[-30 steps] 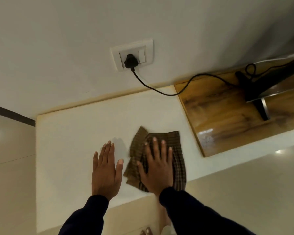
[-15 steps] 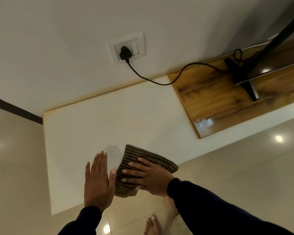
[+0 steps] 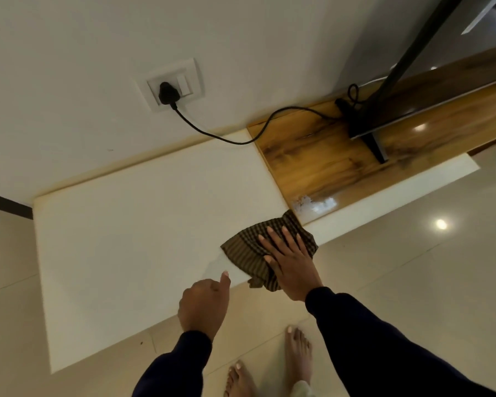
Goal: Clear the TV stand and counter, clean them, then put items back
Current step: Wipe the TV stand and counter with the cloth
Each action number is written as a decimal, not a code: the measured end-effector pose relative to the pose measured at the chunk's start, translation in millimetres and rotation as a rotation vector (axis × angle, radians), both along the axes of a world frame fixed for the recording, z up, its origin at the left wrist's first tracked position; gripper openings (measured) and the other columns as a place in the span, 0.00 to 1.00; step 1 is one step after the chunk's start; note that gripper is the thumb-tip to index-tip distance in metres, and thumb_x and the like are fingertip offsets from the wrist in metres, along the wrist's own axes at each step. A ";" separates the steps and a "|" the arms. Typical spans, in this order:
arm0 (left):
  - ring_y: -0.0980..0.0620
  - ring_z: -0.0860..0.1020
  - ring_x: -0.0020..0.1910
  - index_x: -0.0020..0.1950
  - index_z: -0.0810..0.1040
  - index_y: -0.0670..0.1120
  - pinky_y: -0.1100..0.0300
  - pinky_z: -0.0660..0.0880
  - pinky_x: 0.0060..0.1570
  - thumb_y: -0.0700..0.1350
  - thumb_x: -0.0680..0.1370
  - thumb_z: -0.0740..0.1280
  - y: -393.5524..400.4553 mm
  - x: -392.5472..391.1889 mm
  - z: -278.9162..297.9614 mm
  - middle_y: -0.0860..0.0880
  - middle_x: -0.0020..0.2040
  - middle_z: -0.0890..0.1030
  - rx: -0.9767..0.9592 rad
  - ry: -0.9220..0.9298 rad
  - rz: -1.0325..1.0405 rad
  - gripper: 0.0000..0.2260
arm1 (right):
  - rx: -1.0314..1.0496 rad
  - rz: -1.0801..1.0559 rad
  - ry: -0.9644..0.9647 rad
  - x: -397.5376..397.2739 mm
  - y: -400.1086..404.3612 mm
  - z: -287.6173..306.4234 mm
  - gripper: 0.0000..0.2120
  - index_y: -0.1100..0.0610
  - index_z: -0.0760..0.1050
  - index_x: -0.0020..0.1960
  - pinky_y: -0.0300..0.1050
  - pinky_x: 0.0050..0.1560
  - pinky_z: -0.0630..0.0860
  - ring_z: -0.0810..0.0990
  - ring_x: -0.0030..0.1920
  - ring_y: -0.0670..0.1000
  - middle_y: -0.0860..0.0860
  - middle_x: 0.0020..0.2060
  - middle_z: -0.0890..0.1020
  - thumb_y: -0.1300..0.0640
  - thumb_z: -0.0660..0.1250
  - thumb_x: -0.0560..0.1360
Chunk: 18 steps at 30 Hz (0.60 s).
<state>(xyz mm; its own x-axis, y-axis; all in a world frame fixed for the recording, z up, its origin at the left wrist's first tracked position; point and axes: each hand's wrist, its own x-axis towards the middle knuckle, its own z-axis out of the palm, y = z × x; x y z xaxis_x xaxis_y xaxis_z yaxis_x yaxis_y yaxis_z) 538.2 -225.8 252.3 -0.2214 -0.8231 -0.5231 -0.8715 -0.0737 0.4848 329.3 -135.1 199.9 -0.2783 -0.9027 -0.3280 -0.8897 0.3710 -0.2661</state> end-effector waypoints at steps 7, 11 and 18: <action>0.59 0.75 0.50 0.47 0.77 0.55 0.54 0.71 0.56 0.64 0.74 0.69 43.1 -55.1 15.9 0.57 0.50 0.79 0.679 0.506 0.414 0.13 | 0.006 -0.168 -0.229 22.3 33.2 29.4 0.32 0.40 0.49 0.82 0.55 0.82 0.42 0.37 0.81 0.49 0.41 0.82 0.48 0.36 0.32 0.80; 0.60 0.76 0.60 0.59 0.83 0.54 0.58 0.67 0.63 0.66 0.68 0.71 52.8 -48.3 13.2 0.57 0.57 0.83 0.740 0.668 0.373 0.25 | -0.023 -0.263 -0.349 34.9 53.4 49.8 0.23 0.37 0.52 0.80 0.50 0.82 0.44 0.41 0.81 0.44 0.37 0.80 0.50 0.40 0.43 0.85; 0.41 0.81 0.58 0.55 0.78 0.36 0.50 0.76 0.65 0.44 0.79 0.70 39.6 -45.8 37.7 0.37 0.56 0.84 0.714 0.763 0.371 0.12 | -0.175 -0.439 -0.503 50.3 80.4 77.6 0.27 0.42 0.59 0.80 0.48 0.80 0.58 0.53 0.80 0.41 0.38 0.80 0.58 0.37 0.44 0.83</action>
<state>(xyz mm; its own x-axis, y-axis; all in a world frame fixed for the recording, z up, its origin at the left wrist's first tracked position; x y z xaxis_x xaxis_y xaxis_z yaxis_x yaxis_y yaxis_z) 492.4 -186.2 290.0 -0.4898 -0.4688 -0.7351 -0.2279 -0.7450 0.6269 379.6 -54.8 277.5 -0.4824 -0.7928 -0.3726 -0.4196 0.5825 -0.6961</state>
